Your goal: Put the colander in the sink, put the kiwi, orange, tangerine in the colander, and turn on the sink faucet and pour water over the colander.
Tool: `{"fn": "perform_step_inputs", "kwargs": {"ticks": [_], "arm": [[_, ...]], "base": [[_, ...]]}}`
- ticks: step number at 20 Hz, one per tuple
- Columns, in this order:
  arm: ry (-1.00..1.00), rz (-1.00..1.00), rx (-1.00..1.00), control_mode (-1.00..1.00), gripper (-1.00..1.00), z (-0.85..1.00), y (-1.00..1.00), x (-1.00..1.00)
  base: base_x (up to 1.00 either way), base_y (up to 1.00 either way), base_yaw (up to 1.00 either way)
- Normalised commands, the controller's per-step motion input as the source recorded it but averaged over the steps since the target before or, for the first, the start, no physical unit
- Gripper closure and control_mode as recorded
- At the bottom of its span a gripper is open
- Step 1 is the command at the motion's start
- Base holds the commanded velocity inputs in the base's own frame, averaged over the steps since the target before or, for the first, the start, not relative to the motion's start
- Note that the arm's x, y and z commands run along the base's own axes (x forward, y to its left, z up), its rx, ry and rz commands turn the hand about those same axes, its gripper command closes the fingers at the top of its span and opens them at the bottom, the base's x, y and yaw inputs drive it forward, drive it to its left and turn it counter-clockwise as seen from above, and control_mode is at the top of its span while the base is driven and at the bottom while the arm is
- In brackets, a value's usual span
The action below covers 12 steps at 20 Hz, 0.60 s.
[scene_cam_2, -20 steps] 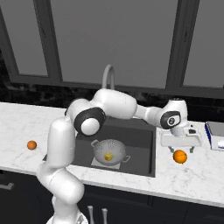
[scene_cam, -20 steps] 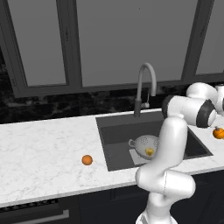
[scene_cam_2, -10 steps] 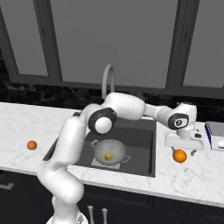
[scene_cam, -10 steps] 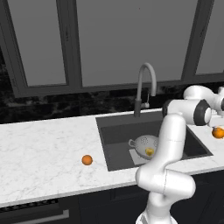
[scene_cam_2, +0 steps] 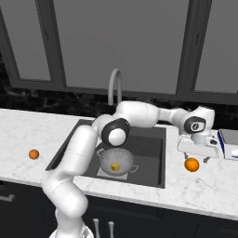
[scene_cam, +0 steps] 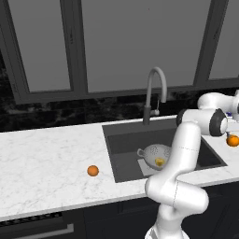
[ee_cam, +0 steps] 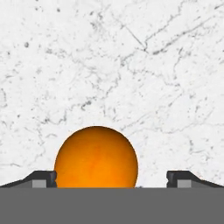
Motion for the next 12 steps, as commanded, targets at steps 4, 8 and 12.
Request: {"fn": "perform_step_inputs", "kwargs": {"ticks": [4, 8, 12], "arm": [[-0.04, 0.00, 0.00, -1.00, -1.00, 0.00, 0.18, -0.12], [0.00, 0.03, -0.01, -1.00, -1.00, -0.01, 0.29, -0.10], [0.00, 0.02, -0.02, -1.00, -1.00, -0.09, 0.28, -0.20]], "base": [[0.00, 0.00, 0.00], [0.00, 0.00, 0.00], [0.00, 0.00, 0.00]]}}
